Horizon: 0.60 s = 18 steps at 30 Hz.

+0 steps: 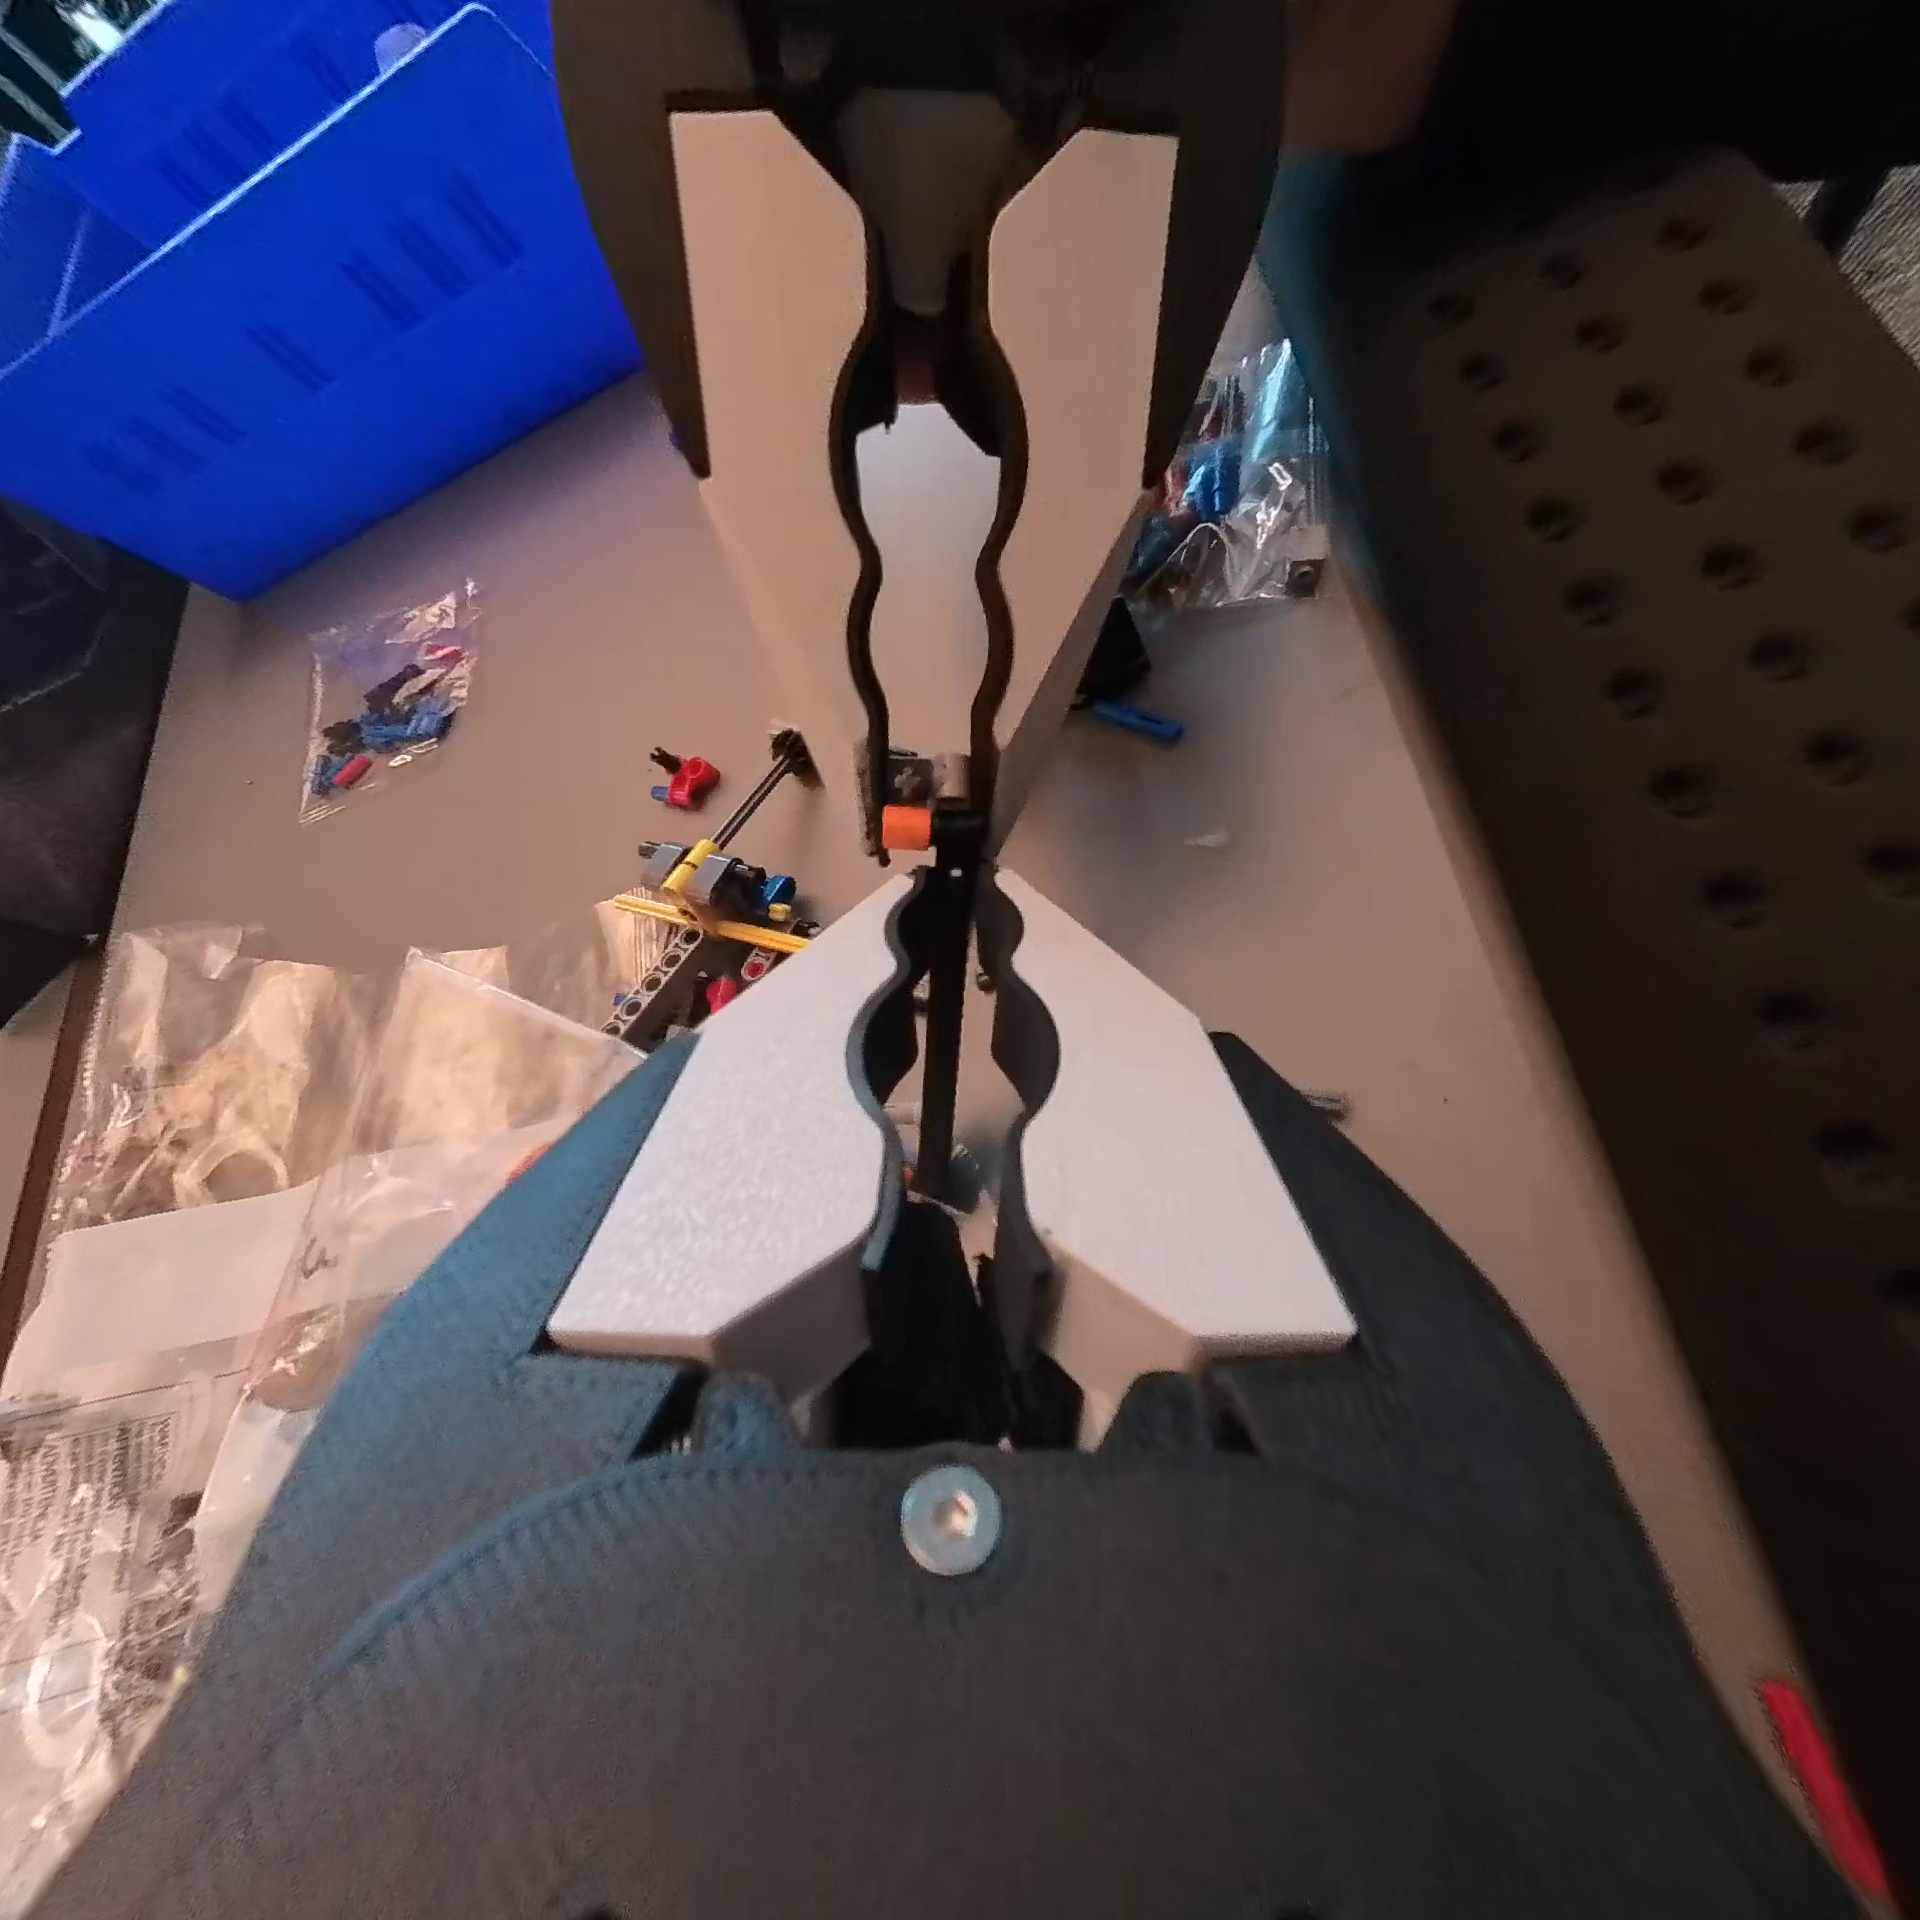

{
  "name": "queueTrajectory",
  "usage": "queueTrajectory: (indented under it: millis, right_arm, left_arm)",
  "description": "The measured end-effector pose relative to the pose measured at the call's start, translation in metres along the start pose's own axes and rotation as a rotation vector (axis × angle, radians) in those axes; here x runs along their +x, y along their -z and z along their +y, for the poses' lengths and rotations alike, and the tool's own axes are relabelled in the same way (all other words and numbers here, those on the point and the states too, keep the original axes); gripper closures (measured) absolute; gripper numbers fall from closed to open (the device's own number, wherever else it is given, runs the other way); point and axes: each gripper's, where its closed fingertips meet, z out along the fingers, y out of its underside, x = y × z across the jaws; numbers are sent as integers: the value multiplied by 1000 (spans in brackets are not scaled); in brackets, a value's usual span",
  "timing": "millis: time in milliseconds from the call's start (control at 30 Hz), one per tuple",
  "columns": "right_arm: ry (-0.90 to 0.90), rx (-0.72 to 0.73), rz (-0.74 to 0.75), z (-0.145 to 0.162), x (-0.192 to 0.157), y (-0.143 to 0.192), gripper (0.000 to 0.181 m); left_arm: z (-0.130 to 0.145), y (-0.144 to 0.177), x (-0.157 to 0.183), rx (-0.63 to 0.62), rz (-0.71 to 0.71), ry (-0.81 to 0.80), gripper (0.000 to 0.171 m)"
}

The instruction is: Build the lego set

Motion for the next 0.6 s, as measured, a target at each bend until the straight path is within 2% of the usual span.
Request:
queueTrajectory:
  millis: [333,433,600]
  right_arm:
    - [-195,-53,-45,7,2,-7,167]
    - [-116,-77,-52,10,-4,-9,167]
    - [35,-81,-40,5,-12,-11,167]
  left_arm:
    - [5,-2,-2,-55,-28,-9,166]
    - [8,-3,6,-57,23,-16,166]
    - [6,2,18,8,155,44,166]
